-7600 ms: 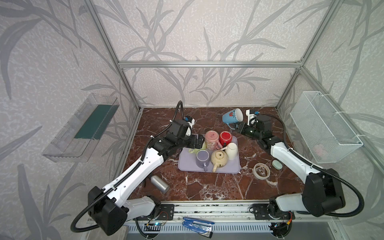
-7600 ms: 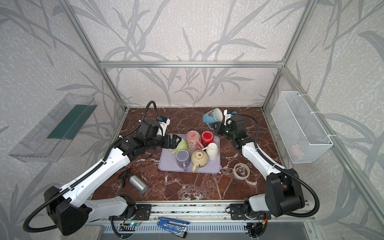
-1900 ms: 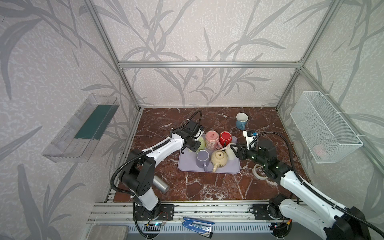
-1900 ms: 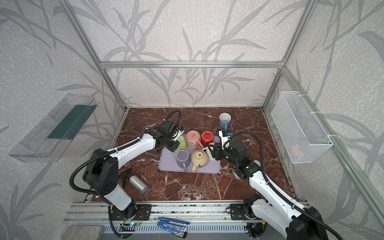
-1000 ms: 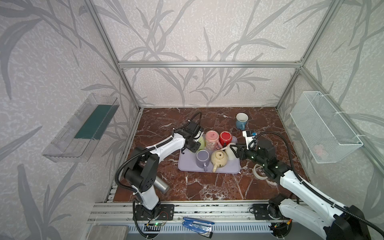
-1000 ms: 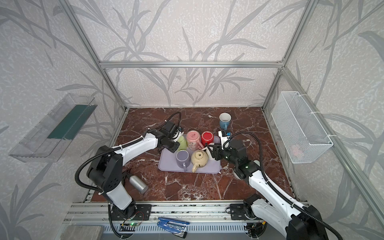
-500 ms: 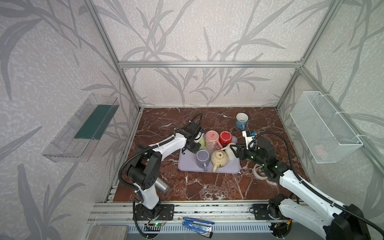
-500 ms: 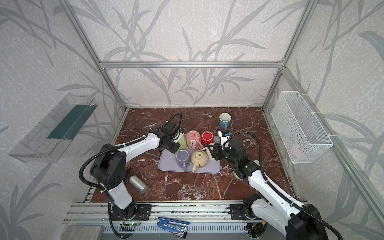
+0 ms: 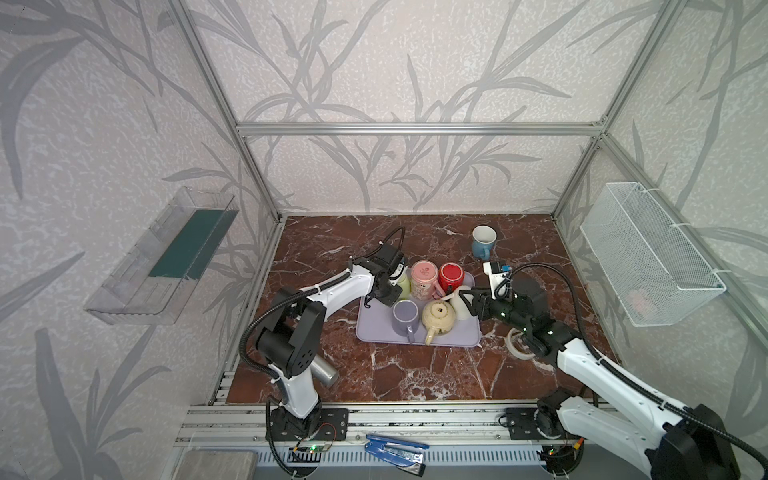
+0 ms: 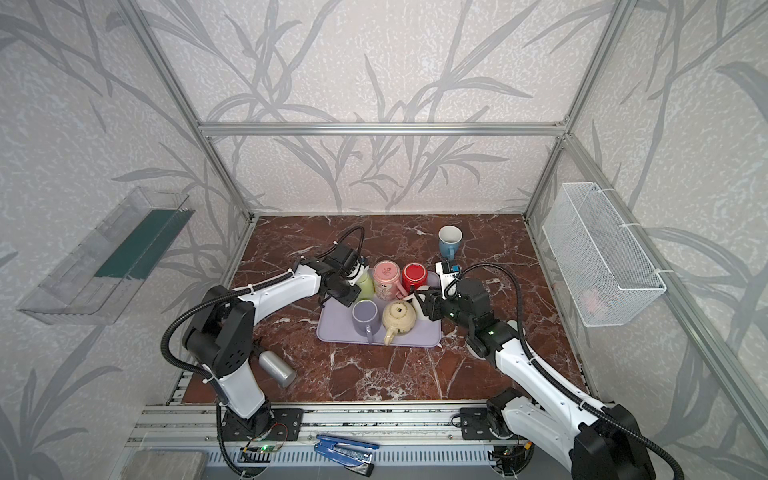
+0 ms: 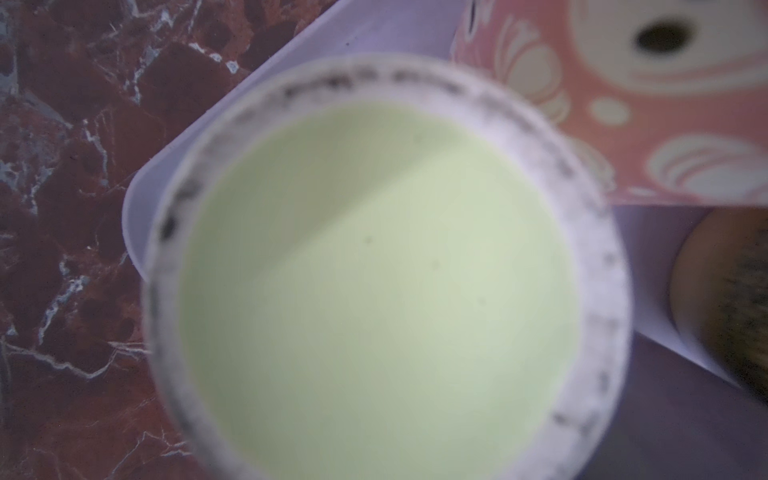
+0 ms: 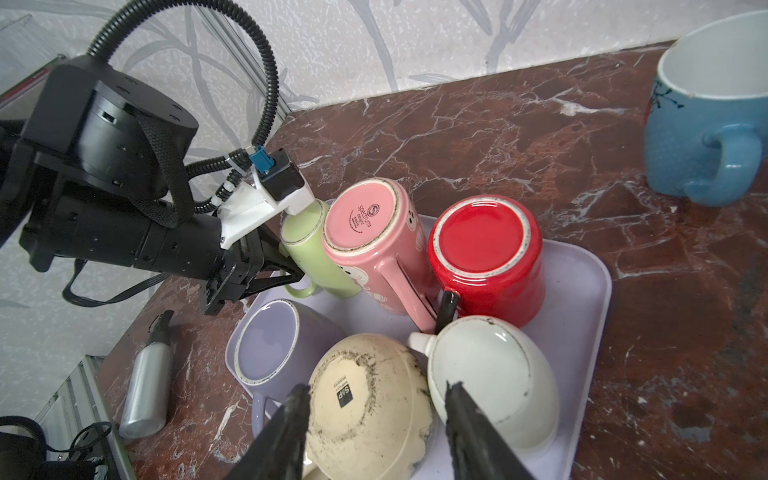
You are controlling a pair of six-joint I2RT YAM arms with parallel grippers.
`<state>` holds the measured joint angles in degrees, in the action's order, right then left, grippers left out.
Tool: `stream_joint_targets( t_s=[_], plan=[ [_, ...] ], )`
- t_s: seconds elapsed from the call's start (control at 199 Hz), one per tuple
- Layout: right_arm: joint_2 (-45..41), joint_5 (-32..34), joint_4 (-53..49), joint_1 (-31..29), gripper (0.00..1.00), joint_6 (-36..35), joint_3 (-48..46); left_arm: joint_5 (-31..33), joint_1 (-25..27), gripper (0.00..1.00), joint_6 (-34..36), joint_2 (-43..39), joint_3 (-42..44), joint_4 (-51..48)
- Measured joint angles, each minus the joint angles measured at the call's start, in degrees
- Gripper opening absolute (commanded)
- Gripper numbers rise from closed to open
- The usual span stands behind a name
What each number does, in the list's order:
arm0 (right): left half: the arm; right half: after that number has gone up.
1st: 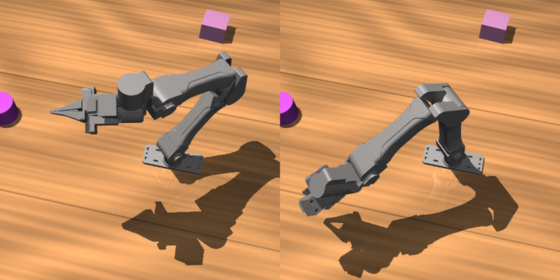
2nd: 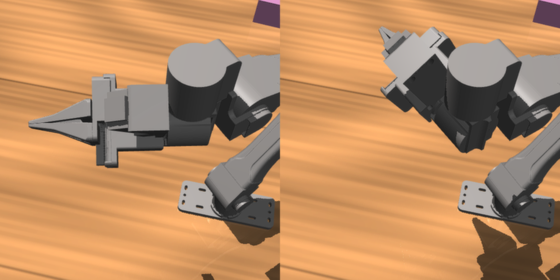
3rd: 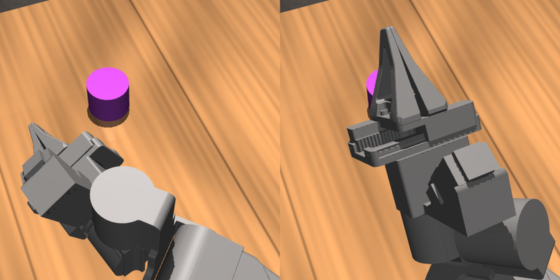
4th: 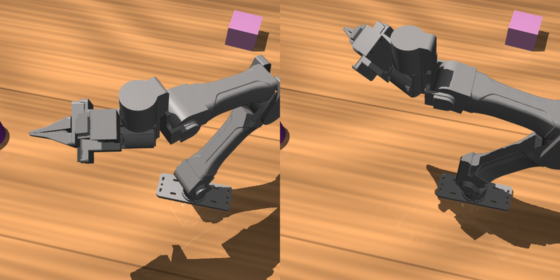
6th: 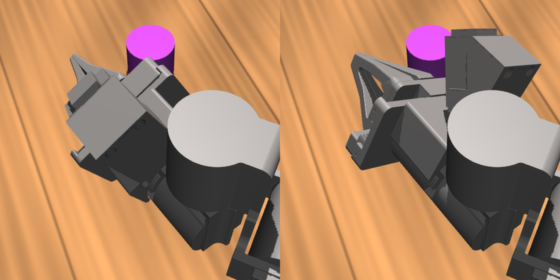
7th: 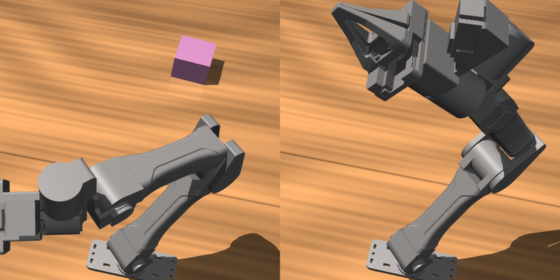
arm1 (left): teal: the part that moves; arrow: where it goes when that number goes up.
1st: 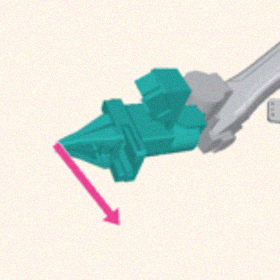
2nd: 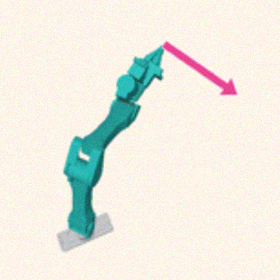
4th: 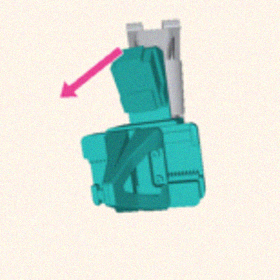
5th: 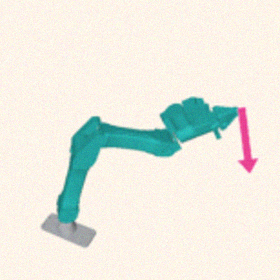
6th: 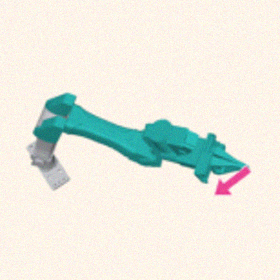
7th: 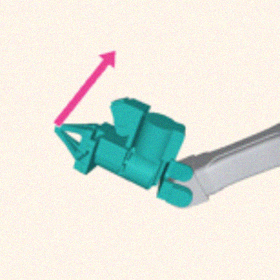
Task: Turn the mug right side up
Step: 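Lower the left gripper onto the upside-down green mug and close it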
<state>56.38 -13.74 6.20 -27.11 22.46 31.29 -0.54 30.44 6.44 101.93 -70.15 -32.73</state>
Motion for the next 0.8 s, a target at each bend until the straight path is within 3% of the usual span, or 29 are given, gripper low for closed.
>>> stream_joint_targets(
  t_s=[0.497, 0.803],
  plan=[
    [0.2, 0.2, 0.0, -0.1, 0.53, 0.0, 0.0, 1.1, -0.1, 0.0, 0.0, 0.3, -0.3, 0.2],
    [0.2, 0.2, 0.0, -0.1, 0.53, 0.0, 0.0, 1.8, 0.3, 0.0, -1.1, 0.4, -1.3, -1.7]
  ],
)
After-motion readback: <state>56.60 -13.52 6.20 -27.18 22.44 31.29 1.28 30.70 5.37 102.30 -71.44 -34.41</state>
